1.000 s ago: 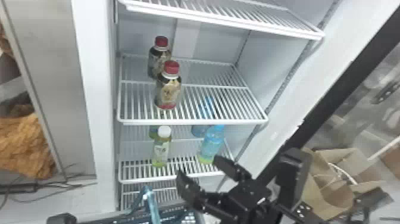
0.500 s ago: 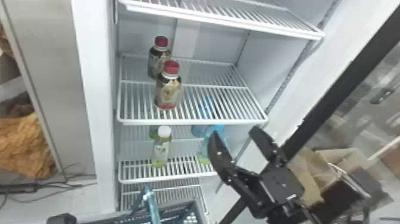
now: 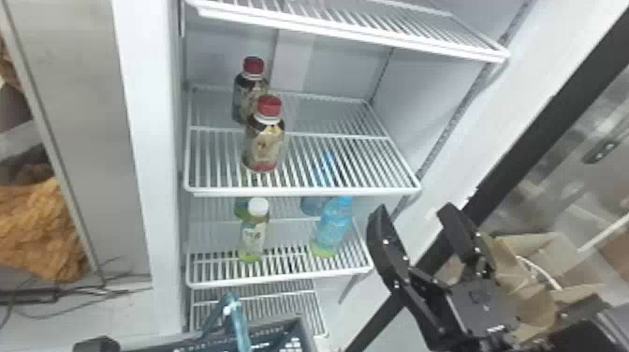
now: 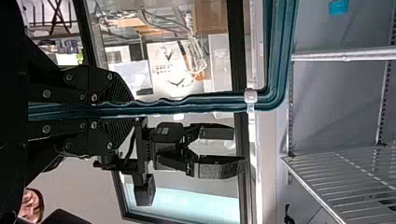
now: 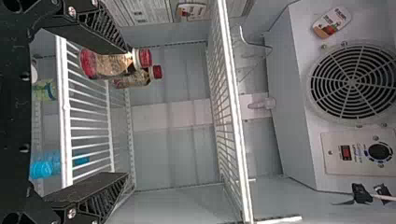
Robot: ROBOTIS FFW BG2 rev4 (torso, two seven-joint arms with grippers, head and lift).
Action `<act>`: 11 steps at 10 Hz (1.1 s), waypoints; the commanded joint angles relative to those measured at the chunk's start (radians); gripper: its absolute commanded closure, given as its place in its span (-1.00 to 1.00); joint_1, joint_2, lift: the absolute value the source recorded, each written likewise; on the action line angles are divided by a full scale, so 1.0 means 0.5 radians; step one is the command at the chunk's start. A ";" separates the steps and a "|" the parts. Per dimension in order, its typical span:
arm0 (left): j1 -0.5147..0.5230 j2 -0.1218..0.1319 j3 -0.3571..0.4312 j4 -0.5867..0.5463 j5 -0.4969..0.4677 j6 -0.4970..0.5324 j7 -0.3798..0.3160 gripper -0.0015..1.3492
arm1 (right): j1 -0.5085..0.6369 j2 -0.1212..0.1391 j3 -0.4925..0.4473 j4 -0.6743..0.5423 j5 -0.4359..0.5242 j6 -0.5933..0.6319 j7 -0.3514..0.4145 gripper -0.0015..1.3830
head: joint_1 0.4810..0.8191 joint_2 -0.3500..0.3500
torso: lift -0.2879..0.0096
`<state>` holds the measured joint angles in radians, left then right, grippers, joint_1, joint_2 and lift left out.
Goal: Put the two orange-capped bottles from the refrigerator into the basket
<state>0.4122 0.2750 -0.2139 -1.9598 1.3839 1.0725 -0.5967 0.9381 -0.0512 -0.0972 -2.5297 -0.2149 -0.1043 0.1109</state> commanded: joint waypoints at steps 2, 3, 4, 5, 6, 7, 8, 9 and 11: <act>-0.005 -0.001 -0.003 0.000 -0.004 0.000 0.000 0.79 | 0.028 0.010 -0.029 0.006 0.007 0.056 -0.001 -0.82 | 0.27 -1.00 | 0.67; 0.000 -0.001 -0.003 0.000 -0.004 0.005 0.000 0.79 | 0.023 0.010 -0.037 0.045 0.015 0.051 0.002 -0.82 | 0.27 -1.00 | 0.67; 0.000 -0.001 0.001 0.000 -0.008 0.005 0.000 0.79 | 0.028 0.010 -0.041 0.060 0.019 0.051 0.002 -0.81 | 0.27 -1.00 | 0.67; 0.005 -0.004 0.005 0.000 -0.008 0.005 0.000 0.79 | 0.023 0.010 -0.041 0.065 0.019 0.056 0.002 -0.81 | 0.27 -1.00 | 0.67; 0.005 -0.007 0.005 0.000 -0.008 0.000 0.000 0.79 | 0.023 0.010 -0.041 0.065 0.019 0.046 0.002 -0.81 | 0.27 -1.00 | 0.67; 0.005 -0.004 0.005 0.000 -0.004 0.000 0.000 0.79 | 0.023 0.007 -0.041 0.060 0.019 0.041 0.002 -0.81 | 0.27 -1.00 | 0.67; 0.005 -0.004 0.005 0.000 -0.004 0.005 0.000 0.79 | 0.023 0.010 -0.041 0.060 0.023 0.041 0.002 -0.81 | 0.27 -1.00 | 0.67; 0.005 -0.004 0.005 0.000 -0.004 0.000 0.000 0.79 | 0.023 0.010 -0.041 0.060 0.023 0.041 0.002 -0.81 | 0.27 -1.00 | 0.67; 0.010 -0.004 0.005 0.000 -0.004 0.000 0.000 0.79 | 0.018 0.010 -0.041 0.065 0.027 0.002 0.002 -0.81 | 0.27 -1.00 | 0.67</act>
<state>0.4152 0.2727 -0.2115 -1.9598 1.3818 1.0732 -0.5967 0.9481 -0.0467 -0.1176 -2.4986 -0.2022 -0.0974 0.1119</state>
